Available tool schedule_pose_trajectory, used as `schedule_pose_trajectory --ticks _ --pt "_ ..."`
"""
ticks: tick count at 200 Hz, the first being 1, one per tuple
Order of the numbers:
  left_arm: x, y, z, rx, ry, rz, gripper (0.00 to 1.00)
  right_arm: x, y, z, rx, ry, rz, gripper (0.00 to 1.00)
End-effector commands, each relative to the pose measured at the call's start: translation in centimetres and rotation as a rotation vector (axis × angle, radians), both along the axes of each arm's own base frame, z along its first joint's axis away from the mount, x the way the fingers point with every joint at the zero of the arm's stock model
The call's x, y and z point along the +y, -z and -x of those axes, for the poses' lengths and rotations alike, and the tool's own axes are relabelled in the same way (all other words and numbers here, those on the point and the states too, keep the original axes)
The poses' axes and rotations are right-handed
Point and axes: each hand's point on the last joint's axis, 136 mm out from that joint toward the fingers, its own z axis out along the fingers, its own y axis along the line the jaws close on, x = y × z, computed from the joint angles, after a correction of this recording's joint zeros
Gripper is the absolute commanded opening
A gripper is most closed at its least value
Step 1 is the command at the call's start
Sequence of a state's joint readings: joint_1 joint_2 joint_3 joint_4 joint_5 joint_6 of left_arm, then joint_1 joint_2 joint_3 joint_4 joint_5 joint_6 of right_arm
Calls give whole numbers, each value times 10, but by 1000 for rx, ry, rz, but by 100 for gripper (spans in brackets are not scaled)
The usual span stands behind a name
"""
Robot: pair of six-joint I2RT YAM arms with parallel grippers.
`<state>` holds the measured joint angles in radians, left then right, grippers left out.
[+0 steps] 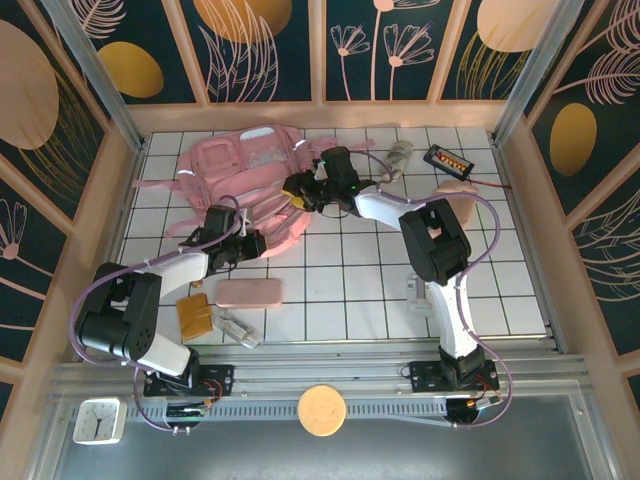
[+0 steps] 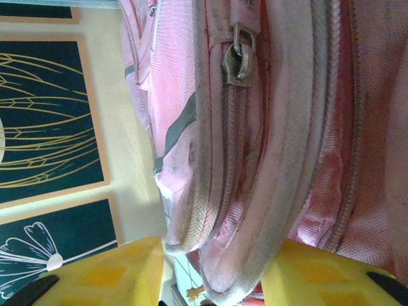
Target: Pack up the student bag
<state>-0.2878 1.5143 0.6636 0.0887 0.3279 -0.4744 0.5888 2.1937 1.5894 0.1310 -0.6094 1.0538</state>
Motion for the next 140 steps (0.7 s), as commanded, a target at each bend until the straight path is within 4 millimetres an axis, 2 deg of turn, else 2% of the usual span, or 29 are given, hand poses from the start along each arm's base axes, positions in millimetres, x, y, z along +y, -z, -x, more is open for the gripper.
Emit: schedule_pose_trajectory --ticks 1,15,26,29,38,57,75,78,86,91,94,98,99,101,119,131,140 --pt "14 29 16 73 -2 -85 0 11 -15 -20 -102 3 -33 45" --pt "16 33 20 85 0 -94 0 15 -12 -30 -125 -7 -29 43" --pt "16 35 22 91 2 -96 0 18 -14 -37 -148 -14 -44 33" --pt "17 36 23 95 1 -96 0 18 -15 -39 -157 -15 -50 27" --pt "17 37 24 99 2 -97 0 19 -20 -44 -178 -9 -61 0" --pt "18 29 23 80 -6 -94 0 21 -45 -49 -249 1 -77 0" --pt "19 1 16 6 -35 -61 0 21 -79 -48 -326 9 -70 0" --pt "19 -7 15 -16 -40 -51 5 21 -86 -48 -342 12 -68 0" --pt "20 -29 11 -83 -60 -22 27 21 -102 -46 -371 22 -61 0" --pt "21 -44 9 -133 -73 -4 49 20 -111 -45 -386 27 -60 0" --pt "22 -53 9 -164 -81 6 59 20 -115 -43 -390 29 -58 0" --pt "23 -65 8 -203 -96 19 79 20 -122 -42 -398 32 -60 0" --pt "24 -67 9 -207 -100 22 89 20 -123 -41 -400 33 -60 0" --pt "25 -72 9 -224 -110 25 96 20 -126 -41 -403 35 -61 0" --pt "35 -118 10 -348 -198 89 99 24 -144 -31 -420 50 -72 0" --pt "37 -136 12 -375 -229 142 99 28 -155 -24 -431 55 -91 0" --pt "35 -143 13 -366 -244 181 99 33 -159 -18 -425 59 -100 0"
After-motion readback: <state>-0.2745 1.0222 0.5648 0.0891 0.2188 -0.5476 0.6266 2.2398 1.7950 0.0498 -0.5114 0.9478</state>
